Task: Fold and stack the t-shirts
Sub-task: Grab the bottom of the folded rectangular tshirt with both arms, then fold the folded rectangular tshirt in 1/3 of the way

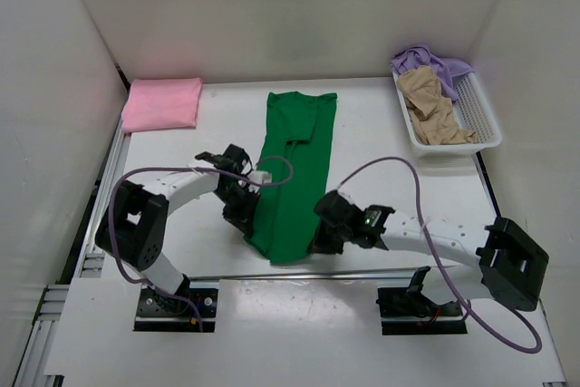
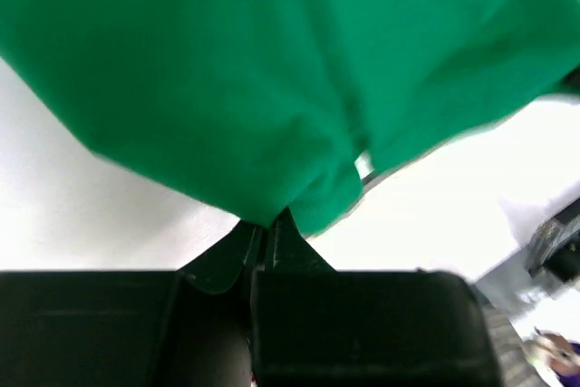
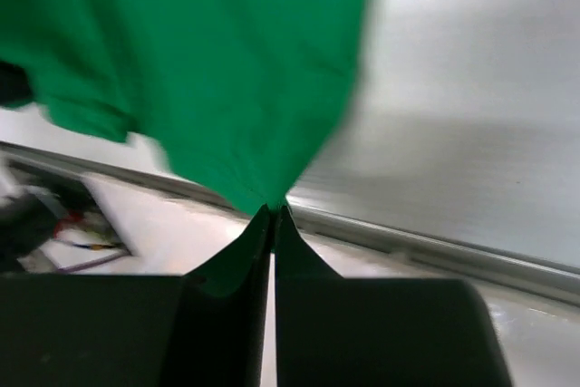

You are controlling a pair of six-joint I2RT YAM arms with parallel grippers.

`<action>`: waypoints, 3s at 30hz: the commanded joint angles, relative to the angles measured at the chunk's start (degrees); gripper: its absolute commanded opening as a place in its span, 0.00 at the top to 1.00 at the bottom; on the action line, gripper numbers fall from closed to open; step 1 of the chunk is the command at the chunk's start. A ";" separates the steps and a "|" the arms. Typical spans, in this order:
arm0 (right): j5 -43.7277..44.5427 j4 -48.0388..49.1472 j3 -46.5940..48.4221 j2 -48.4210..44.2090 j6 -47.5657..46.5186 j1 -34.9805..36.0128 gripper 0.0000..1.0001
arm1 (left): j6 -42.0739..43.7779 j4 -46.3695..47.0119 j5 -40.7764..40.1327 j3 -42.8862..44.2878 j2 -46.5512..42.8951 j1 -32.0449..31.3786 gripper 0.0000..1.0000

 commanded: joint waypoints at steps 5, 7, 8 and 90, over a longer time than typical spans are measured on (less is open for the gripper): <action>0.19 -9.14 18.18 1.64 -18.35 -17.13 1.00 | 0.45 -3.35 0.82 20.80 2.56 4.03 0.90; -0.44 -9.67 22.13 6.46 -23.96 -22.23 1.00 | 0.45 -3.97 0.81 26.16 5.55 6.32 0.90; -1.13 -10.28 26.68 8.40 -25.65 -23.55 1.00 | 0.45 -4.93 2.20 28.44 9.31 6.94 0.90; -18.90 -9.58 -1.32 2.53 -31.03 -27.70 0.53 | 0.45 -11.11 -21.76 20.19 1.45 -6.50 0.41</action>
